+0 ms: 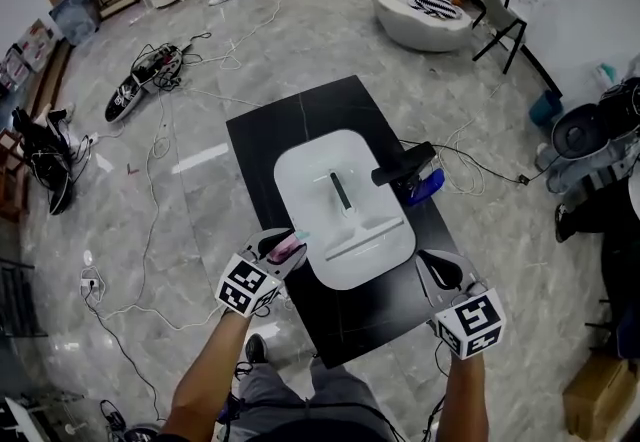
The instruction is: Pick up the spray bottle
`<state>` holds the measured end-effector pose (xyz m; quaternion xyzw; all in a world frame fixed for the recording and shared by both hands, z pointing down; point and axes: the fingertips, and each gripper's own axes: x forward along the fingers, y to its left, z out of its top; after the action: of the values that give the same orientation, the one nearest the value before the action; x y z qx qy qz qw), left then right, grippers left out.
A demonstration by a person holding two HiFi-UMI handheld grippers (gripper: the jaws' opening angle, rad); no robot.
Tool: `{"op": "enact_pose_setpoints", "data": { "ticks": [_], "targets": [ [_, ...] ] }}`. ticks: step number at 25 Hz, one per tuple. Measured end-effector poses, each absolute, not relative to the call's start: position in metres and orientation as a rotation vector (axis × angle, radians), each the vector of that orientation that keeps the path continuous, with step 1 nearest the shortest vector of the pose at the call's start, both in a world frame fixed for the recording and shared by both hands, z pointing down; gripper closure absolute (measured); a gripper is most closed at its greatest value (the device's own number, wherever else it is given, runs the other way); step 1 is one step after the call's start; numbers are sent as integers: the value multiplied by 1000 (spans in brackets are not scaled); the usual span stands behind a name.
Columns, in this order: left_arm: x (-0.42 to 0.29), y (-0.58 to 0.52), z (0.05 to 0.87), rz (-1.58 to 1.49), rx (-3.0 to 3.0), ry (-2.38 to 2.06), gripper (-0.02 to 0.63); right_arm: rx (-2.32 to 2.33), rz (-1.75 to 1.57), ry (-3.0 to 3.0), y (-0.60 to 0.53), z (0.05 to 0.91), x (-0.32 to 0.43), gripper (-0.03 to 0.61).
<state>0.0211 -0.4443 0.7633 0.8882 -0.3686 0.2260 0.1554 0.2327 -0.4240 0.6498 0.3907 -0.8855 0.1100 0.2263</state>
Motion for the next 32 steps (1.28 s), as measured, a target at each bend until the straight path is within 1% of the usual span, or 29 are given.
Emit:
{"op": "enact_pose_setpoints", "data": {
  "ticks": [2,3,4,8,13,32],
  "targets": [
    [18,-445,766,662,2539,-1077,514,1082,303,-2441,-423,649,233,568],
    [17,-446,766,671,2538,-1087,532,1084,303,-2442,-422,647,233,568],
    [15,-446,766,681,2537,-1093,535,1087,302,-2442,-421,646,233,568],
    [15,-440,755,688,2548,-1097,541,1099,295,-2448,-412,638,234,568],
    [12,-430,724,669,2590,-1113,542,1116,285,-2457,-402,625,237,568],
    [13,-374,552,668,2793,-1134,543,1211,187,-2515,-357,536,251,568]
  ]
}}
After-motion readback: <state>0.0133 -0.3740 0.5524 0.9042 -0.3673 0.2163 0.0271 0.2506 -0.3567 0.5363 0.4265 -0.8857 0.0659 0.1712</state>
